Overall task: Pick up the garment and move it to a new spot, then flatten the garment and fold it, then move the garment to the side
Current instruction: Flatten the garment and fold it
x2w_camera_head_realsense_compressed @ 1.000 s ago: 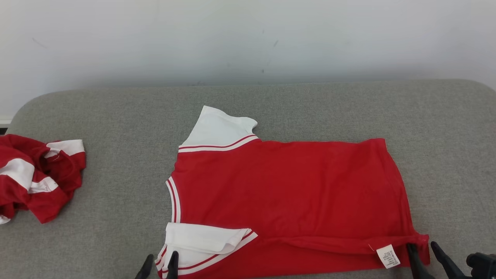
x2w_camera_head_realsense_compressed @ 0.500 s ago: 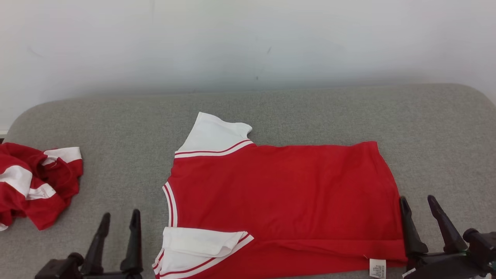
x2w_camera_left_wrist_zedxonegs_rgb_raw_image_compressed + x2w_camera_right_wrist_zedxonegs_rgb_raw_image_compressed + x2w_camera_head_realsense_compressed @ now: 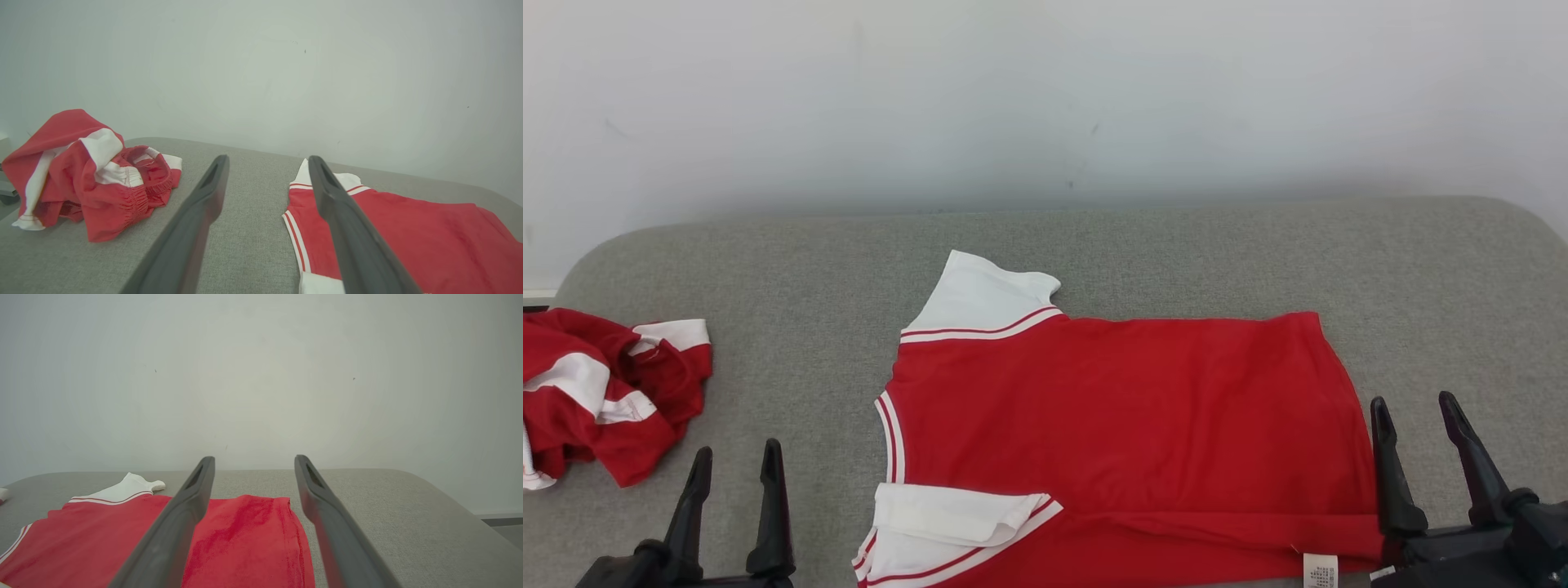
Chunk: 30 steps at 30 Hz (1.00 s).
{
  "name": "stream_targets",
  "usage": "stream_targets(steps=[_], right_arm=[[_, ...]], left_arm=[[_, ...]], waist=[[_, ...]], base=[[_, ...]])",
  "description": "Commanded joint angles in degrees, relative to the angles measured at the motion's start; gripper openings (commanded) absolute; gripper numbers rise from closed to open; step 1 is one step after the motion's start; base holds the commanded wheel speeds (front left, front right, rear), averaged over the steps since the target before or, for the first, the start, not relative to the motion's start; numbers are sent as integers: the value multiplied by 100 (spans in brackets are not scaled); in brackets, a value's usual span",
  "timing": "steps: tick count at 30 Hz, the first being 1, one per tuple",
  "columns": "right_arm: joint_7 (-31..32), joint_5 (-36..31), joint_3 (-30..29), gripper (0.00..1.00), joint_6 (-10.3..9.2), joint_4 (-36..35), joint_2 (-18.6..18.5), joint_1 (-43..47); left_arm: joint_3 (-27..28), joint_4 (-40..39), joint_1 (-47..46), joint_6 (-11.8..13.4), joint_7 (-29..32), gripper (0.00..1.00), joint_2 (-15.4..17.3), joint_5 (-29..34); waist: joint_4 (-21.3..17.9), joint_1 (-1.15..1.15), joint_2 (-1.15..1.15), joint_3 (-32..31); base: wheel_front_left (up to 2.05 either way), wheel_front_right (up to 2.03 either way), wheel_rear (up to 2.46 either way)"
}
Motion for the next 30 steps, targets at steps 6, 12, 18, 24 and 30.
stream_targets(steps=[6,12,18,24,30], right_arm=[[-36,-226,-172,100,-17,-82,210,442],[-37,-320,-19,100,-17,146,269,601],[-38,-405,53,100,-17,235,314,593],[-39,-445,107,100,-16,306,332,501],[-22,-426,127,100,-17,383,217,-62]], left_arm=[[42,165,136,-41,-2,100,-60,67],[-56,415,167,-124,-2,100,-113,106],[-87,550,166,-155,-2,100,-152,225],[-17,580,115,-195,-2,100,-156,264],[-108,608,-431,-266,9,100,43,313]], waist=[[112,0,0,-99],[145,0,0,-115],[164,0,0,-121],[127,0,0,-83],[6,0,0,156]], base=[[0,0,0],[0,0,0],[0,0,0],[0,0,0],[0,0,0]])
